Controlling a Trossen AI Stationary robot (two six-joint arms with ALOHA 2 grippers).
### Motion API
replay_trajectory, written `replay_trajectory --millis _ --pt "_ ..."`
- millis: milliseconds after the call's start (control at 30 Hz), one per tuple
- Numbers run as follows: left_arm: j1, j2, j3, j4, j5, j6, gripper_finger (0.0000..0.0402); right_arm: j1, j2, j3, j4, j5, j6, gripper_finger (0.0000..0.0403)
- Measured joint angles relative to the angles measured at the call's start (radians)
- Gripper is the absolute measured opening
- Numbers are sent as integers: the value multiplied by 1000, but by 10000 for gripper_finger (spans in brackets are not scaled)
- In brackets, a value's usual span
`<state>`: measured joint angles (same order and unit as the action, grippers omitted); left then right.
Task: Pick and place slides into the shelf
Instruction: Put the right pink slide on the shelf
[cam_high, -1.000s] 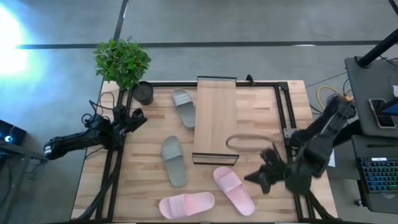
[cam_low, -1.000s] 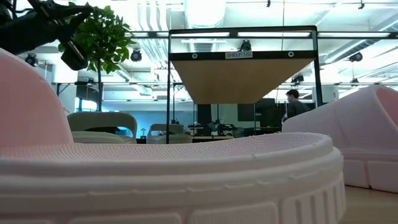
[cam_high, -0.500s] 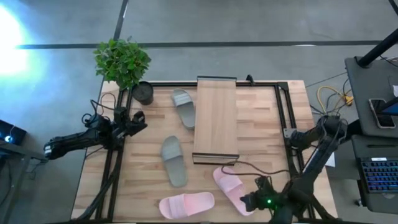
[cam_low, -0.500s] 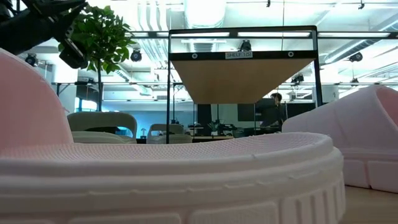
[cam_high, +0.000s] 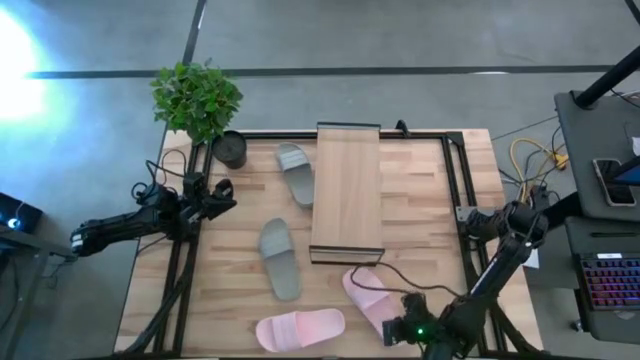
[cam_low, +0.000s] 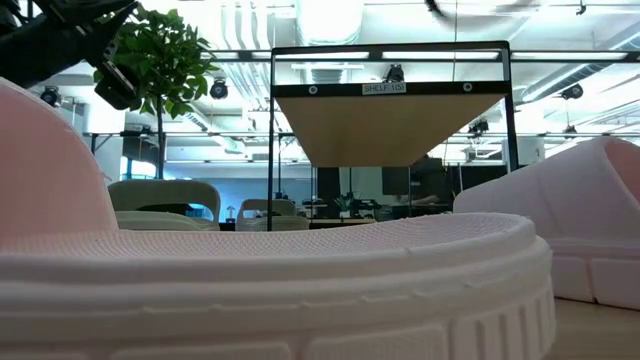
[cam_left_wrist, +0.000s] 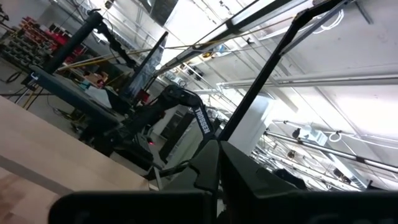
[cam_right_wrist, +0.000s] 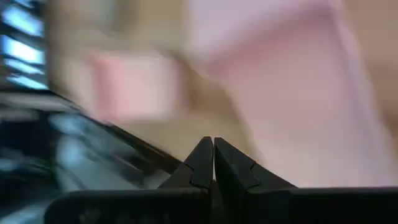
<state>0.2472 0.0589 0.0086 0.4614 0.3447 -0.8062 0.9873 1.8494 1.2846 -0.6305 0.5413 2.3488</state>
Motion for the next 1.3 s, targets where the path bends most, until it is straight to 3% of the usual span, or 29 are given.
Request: replay_trajectory --millis 67,133,533,633,733,833,933,1133,1300 --pt "0 0 0 0 0 0 0 2 22 -1 -1 -85 0 8" --pt "0 0 0 0 0 0 0 7 28 -1 4 -104 -4 8" --pt "0 4 0 1 -9 66 0 -14 25 34 22 -90 -223 8" --pt "0 4 0 1 -12 88 0 -41 23 39 24 -32 -333 8" --pt "0 4 0 1 -12 88 0 -73 19 56 -5 15 -518 8" --pt "0 5 0 1 -13 89 0 -116 5 93 -74 -10 -741 8" --pt "0 9 0 1 -13 90 0 -160 3 157 -186 -66 -921 8" --pt "0 23 0 1 -32 114 0 -194 12 218 -267 -258 -1576 8" --pt "0 28 0 -1 -40 133 0 -191 12 212 -352 -301 -1653 8"
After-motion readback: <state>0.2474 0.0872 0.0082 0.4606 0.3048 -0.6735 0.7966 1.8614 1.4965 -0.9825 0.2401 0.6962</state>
